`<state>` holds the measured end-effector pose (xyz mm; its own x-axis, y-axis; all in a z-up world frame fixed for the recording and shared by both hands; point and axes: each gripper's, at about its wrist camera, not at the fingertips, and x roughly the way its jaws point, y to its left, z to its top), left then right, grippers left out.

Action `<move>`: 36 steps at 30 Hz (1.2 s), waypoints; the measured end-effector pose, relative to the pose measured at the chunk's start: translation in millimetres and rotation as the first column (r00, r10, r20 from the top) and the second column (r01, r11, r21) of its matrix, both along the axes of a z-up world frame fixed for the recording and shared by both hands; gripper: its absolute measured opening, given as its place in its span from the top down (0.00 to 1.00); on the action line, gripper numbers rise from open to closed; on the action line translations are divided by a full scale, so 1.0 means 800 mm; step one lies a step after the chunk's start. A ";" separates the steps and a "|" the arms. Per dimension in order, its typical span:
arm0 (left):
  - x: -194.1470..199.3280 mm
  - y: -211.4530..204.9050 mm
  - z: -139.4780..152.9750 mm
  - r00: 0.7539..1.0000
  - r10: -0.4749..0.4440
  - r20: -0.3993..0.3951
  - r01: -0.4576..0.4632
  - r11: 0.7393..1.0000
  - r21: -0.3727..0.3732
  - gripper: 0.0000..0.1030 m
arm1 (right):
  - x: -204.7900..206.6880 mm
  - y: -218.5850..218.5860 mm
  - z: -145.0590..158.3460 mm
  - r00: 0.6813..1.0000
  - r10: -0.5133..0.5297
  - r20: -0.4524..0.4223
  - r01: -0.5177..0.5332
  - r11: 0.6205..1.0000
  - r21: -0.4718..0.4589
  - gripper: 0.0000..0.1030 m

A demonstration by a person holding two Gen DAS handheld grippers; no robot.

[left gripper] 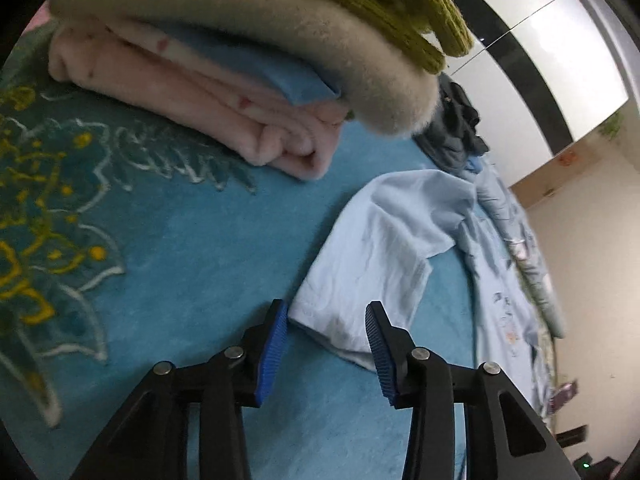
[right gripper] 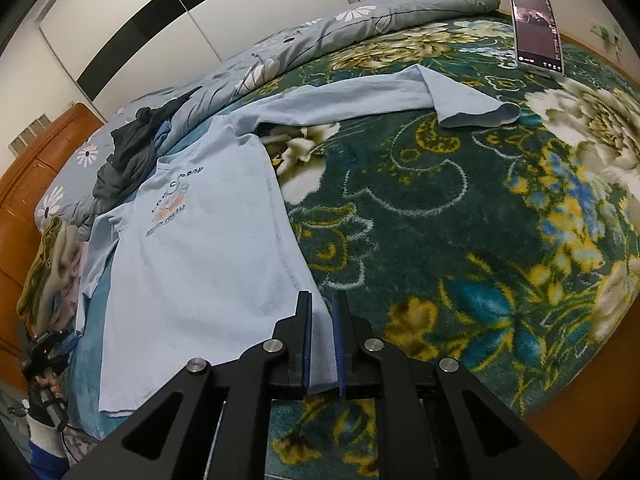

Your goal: Fold clothes

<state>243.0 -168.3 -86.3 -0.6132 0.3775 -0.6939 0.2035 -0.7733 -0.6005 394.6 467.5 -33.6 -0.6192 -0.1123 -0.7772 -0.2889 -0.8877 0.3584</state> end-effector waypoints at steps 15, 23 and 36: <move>-0.030 0.006 0.192 0.911 -0.042 -0.410 -0.028 0.986 -0.163 0.95 | -0.027 -0.011 0.026 1.000 0.014 -0.022 -0.012 0.998 0.061 0.91; -0.087 0.035 0.285 0.866 -0.150 -0.476 0.050 0.975 -0.217 0.95 | -0.033 -0.012 0.020 0.999 0.023 -0.030 -0.022 0.999 0.041 0.91; -0.229 0.329 0.296 0.745 -0.532 -0.402 0.476 0.847 -0.237 0.95 | -0.050 0.020 0.021 0.997 -0.014 -0.077 0.012 1.000 -0.025 0.91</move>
<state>59.7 94.6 150.2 -0.6010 0.6560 -0.4567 -0.4969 -0.7542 -0.4293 354.3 483.6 -16.5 -0.6785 -0.1220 -0.7244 -0.2711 -0.8749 0.4012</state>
